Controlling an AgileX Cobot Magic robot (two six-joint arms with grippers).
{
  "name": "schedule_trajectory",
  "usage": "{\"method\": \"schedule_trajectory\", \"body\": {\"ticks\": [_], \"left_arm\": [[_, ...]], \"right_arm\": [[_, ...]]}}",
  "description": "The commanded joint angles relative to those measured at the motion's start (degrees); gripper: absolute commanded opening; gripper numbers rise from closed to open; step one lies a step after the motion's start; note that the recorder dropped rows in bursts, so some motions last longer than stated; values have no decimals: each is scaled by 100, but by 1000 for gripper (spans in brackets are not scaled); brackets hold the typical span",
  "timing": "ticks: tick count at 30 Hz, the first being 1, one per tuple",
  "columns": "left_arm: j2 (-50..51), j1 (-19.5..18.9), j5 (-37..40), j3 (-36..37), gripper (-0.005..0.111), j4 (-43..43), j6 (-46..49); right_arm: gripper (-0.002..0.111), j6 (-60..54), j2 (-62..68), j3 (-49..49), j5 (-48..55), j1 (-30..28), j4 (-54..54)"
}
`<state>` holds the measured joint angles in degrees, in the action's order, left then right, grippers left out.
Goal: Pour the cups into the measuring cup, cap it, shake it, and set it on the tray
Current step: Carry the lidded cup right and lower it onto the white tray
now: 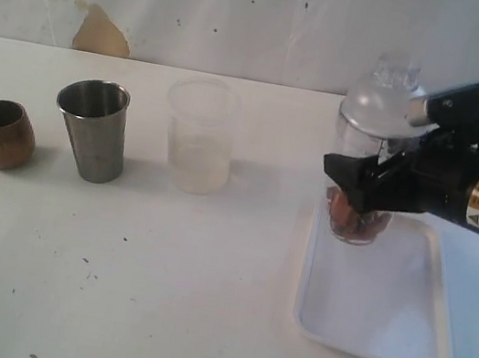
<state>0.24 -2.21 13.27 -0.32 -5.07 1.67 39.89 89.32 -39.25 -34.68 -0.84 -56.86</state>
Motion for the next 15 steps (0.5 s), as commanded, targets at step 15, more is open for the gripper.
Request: {"method": "schedule_trajectory", "body": {"ticks": [15], "left_arm": [[-24,-1,-30,32,0,-25,-14]], "right_arm": [[0,-1416,107,669,-215,-38,1359]]}}
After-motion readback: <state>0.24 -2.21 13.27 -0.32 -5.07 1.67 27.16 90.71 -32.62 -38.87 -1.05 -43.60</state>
